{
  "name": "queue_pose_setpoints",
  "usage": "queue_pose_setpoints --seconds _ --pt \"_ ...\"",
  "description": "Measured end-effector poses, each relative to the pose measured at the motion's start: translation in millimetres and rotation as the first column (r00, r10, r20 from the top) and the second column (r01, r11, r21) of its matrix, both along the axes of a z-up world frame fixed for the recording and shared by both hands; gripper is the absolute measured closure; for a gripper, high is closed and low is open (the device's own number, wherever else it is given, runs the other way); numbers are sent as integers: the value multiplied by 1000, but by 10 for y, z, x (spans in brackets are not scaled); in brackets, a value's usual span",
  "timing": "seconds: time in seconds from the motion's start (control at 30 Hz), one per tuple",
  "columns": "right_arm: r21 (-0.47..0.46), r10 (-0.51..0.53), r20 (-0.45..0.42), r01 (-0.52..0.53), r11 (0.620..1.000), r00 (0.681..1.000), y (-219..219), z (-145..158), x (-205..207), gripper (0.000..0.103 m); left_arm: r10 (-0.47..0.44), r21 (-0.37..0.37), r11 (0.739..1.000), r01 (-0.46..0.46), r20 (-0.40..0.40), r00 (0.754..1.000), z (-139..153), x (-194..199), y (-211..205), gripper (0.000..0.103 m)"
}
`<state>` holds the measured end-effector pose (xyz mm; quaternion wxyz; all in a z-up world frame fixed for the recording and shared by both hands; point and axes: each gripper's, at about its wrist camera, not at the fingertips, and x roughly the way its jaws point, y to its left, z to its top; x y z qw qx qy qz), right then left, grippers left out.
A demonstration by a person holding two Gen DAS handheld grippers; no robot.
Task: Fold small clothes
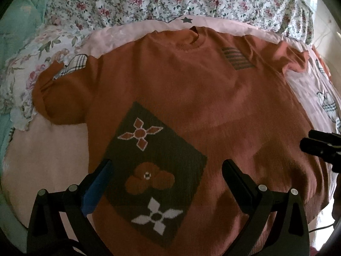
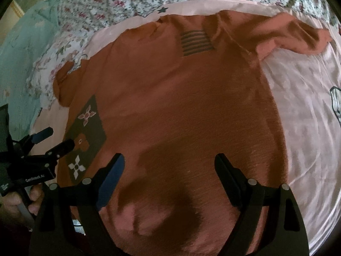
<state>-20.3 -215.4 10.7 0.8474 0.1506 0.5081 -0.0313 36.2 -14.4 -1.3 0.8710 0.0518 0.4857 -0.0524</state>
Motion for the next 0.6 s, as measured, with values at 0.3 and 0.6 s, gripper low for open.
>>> queue_pose_setpoints --seconds 0.3,0.6 --pt "4 -164 18 164 986 986 -881 122 135 17 31 5 1000 -31 5 1000 36 462 -9 1" --pt "3 -486 90 488 873 869 -2774 294 365 18 80 -10 997 -80 -10 997 2 1024 -86 1"
